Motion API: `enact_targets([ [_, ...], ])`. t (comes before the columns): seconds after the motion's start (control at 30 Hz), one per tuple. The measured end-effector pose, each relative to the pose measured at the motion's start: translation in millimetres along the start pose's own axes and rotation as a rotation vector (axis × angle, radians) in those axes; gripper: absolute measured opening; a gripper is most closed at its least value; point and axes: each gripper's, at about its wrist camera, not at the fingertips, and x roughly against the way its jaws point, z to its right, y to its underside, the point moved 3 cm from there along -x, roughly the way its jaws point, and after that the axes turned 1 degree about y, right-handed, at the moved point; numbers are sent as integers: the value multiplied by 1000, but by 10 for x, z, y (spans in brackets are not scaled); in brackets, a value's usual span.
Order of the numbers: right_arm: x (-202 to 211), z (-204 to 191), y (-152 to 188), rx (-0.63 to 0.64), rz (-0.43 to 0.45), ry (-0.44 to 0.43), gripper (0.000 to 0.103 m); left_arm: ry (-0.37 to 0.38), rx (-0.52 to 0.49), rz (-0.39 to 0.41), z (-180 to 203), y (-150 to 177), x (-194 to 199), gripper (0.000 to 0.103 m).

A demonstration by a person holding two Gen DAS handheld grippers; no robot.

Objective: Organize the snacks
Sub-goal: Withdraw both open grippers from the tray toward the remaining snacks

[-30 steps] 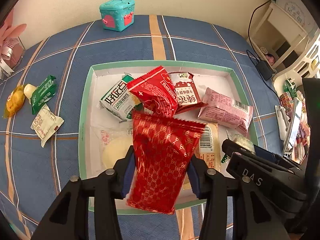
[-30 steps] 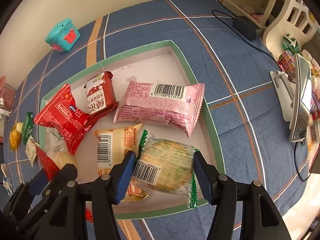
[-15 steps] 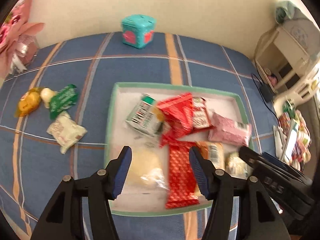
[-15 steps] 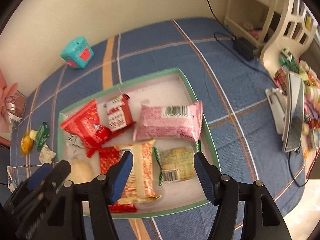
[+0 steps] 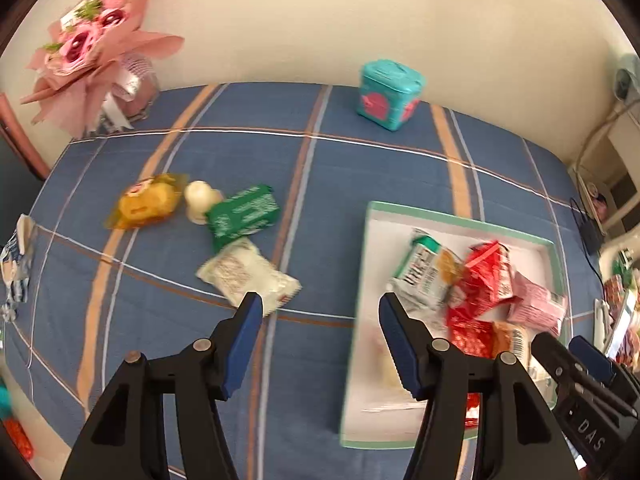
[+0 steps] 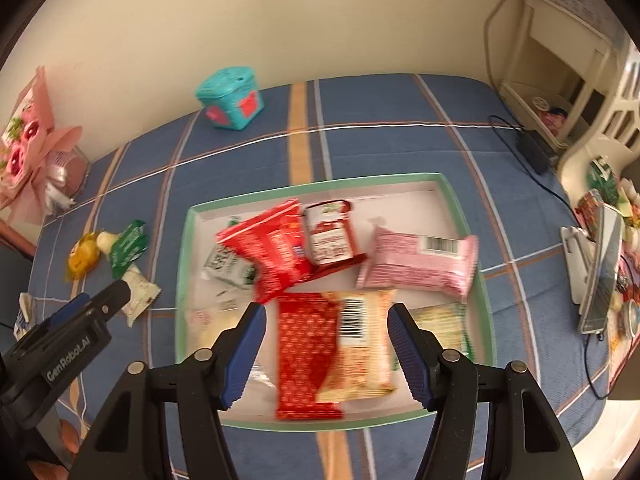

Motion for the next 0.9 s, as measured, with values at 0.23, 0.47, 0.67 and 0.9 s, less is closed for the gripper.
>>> enact_targets([
  [0.23,-30,-257,31,28,-2,-29,67,-32,46,10,-289,-51,26,62],
  [0.47,-55,-296,37,35,-1,-25,67,-35,73,5,-405,-58,12,62],
  [0.67,-114,-219,39,16,-14,-22,83,-48,56,19,-372,-60,8,90],
  [0.9,-124,-170,36,1,-4,-31,91,-70,39,26,-362,-52,-10,90],
])
